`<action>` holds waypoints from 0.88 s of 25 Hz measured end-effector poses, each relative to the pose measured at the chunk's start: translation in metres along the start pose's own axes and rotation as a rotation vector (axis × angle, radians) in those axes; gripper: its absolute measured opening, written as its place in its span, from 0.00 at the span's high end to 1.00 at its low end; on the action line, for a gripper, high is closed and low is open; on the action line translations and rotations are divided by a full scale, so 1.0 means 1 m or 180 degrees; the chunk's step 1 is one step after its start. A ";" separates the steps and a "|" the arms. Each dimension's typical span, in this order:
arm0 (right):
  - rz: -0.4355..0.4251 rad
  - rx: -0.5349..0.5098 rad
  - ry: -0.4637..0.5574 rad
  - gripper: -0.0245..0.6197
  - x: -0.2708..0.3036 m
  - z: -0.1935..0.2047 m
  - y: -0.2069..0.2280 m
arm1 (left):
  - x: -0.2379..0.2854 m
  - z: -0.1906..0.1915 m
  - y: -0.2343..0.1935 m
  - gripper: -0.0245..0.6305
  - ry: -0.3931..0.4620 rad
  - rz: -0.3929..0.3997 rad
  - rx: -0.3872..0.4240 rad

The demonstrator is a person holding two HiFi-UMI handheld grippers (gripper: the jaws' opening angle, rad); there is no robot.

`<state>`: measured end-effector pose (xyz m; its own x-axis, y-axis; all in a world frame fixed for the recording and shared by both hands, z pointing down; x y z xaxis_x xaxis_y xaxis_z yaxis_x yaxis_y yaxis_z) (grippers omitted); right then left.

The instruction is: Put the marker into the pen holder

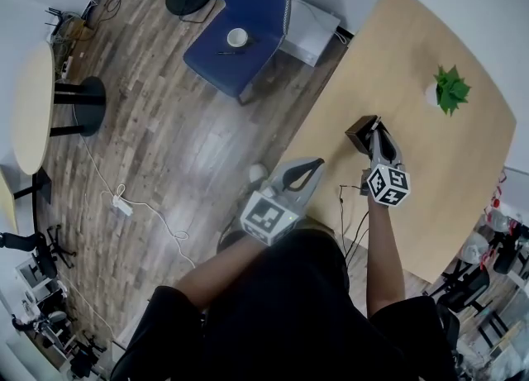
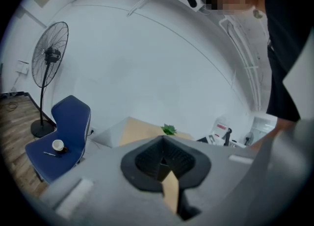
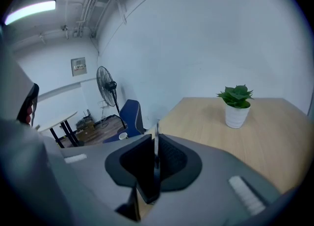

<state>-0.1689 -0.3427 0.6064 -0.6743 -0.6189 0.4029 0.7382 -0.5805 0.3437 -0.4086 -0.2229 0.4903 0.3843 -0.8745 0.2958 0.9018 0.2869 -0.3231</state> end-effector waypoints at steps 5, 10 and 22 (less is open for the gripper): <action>0.0114 -0.0001 -0.0075 0.88 0.003 0.002 -0.003 | -0.007 0.000 -0.002 0.96 -0.0009 -0.0009 0.0004; 0.0111 0.0063 -0.0031 0.88 -0.003 -0.004 -0.011 | -0.016 -0.005 -0.008 0.96 0.0036 -0.0015 -0.0014; 0.0308 -0.0058 0.0273 0.96 -0.073 -0.059 -0.151 | -0.054 -0.062 -0.040 0.96 0.0396 0.0406 0.0205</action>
<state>-0.2329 -0.2411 0.4750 -0.5997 -0.7151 0.3591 0.8000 -0.5248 0.2909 -0.4780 -0.2118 0.4315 0.4725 -0.8699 0.1414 0.8597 0.4195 -0.2915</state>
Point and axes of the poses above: the fingertips, and each gripper's own axes: x forward along the fingers, y to its right, z out of its underside, the point moved 9 cm from there along -x, backward along the fingers, and after that the axes turned 15 degrees about -z, right-handed, at the moved point
